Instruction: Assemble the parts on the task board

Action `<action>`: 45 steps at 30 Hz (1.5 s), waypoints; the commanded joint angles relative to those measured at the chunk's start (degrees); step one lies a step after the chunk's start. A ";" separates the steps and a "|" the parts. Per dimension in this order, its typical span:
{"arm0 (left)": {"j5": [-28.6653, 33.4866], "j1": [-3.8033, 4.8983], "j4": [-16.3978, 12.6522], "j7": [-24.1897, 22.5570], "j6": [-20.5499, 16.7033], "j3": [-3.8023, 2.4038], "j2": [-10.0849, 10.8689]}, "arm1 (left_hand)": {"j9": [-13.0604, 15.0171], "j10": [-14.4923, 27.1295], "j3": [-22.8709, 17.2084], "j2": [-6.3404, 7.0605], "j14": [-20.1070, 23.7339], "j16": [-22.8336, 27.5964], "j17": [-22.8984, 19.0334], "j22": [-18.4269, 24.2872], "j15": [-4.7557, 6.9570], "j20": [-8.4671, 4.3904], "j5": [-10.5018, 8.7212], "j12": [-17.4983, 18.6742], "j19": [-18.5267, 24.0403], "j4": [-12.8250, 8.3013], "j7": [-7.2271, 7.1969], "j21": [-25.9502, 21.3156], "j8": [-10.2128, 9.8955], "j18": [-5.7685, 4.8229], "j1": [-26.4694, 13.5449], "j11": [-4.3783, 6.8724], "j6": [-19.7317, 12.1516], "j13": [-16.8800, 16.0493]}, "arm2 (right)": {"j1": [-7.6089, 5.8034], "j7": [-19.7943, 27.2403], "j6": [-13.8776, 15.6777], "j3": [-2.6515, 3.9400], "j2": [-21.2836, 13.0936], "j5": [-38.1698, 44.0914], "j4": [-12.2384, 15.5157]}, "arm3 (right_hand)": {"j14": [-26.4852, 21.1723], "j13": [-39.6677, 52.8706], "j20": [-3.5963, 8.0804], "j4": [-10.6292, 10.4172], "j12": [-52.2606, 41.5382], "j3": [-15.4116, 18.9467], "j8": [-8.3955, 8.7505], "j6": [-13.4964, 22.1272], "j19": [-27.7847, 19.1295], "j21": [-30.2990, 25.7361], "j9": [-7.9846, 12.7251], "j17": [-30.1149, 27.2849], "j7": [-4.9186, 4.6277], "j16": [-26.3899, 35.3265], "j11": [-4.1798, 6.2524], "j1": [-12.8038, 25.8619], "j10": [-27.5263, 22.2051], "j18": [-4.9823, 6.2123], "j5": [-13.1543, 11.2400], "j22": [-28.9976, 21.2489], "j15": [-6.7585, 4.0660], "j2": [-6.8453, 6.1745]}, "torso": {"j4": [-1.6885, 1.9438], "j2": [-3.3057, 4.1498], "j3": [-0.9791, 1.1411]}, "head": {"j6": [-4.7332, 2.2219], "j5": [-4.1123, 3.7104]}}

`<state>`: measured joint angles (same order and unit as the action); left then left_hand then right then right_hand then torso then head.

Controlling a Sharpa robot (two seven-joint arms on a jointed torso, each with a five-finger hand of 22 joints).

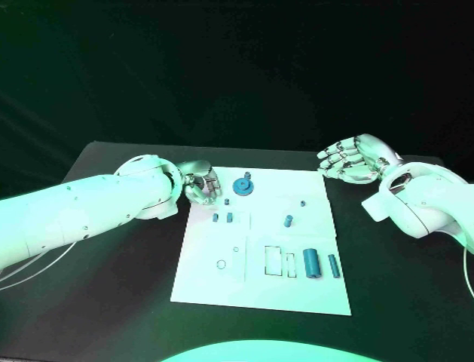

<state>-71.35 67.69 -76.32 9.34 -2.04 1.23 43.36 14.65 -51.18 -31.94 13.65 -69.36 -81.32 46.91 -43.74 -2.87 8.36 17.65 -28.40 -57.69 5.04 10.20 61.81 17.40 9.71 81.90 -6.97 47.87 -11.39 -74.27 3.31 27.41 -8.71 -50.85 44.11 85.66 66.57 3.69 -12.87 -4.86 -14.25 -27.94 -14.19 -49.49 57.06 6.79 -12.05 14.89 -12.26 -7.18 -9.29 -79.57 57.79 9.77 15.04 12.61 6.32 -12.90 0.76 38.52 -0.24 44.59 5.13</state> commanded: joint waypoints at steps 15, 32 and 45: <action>54.33 0.58 -2.46 -22.29 -5.91 -1.19 7.03 | -0.36 1.92 -1.19 0.36 11.65 8.58 -18.69 3.35 -0.97 0.85 0.01 -1.20 4.45 0.52 1.65 -3.19 -0.41 0.92 -1.84 -1.21 -0.09 0.24 | 1.27 -9.72 -11.43 -0.03 2.76 40.75 -1.92 | 19.20 0.39 7.88 4.55 9.46 -1.47 2.38 -9.20 9.51 30.21 -0.06 30.18 3.21 -37.87 4.42 2.59 12.05 0.58 -1.13 24.08 -6.15 -1.11 | 0.04 0.08 -0.13 | -1.02 -2.39; 63.14 0.55 -6.97 -28.15 -4.48 -1.18 8.98 | -0.16 0.07 0.92 -0.20 11.85 9.75 -19.98 4.79 -0.67 0.71 -0.18 -2.67 4.35 0.94 1.34 -5.17 -0.10 0.96 -2.50 -0.72 0.22 0.05 | 3.92 -11.89 -11.00 -0.12 6.18 46.44 -3.80 | 21.00 0.51 6.97 3.19 10.30 -3.36 3.14 -8.97 20.77 58.12 -1.73 57.20 2.91 -69.26 3.90 4.08 11.10 -4.08 -1.90 52.25 -5.73 -2.74 | 0.00 0.08 -0.15 | -0.68 -3.37; 63.31 0.56 -7.51 -28.40 -4.71 -1.19 9.08 | -0.15 -0.02 0.97 -0.22 11.83 9.78 -20.02 4.84 -0.64 0.68 -0.17 -2.73 4.31 0.90 1.32 -5.23 -0.08 0.96 -2.44 -0.68 0.24 0.05 | 5.33 -11.58 -11.60 -0.20 8.37 46.38 -5.15 | 21.05 0.65 6.92 3.15 10.09 -4.06 2.82 -9.55 21.43 60.30 -2.24 58.74 3.11 -71.15 4.10 3.71 11.85 -4.42 -1.87 54.56 -5.82 -2.26 | 0.10 0.05 -0.06 | -0.46 -3.46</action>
<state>-9.01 68.18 -83.55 -17.70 -7.03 0.10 52.48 14.42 -50.70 -31.46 13.63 -57.63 -71.81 26.95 -38.96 -3.59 9.20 17.65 -30.83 -53.42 5.93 11.56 56.93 17.16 9.70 79.65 -7.68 47.73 -11.28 -69.11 -8.18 16.87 -8.89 -42.75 89.33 80.82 83.72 4.27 -6.05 -1.73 -4.15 -31.57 -11.23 -58.66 78.20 66.89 -14.25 73.58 -9.10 -77.96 -5.32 -75.84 69.51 6.44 13.40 67.12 0.29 -15.68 0.81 38.58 -0.30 44.10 1.70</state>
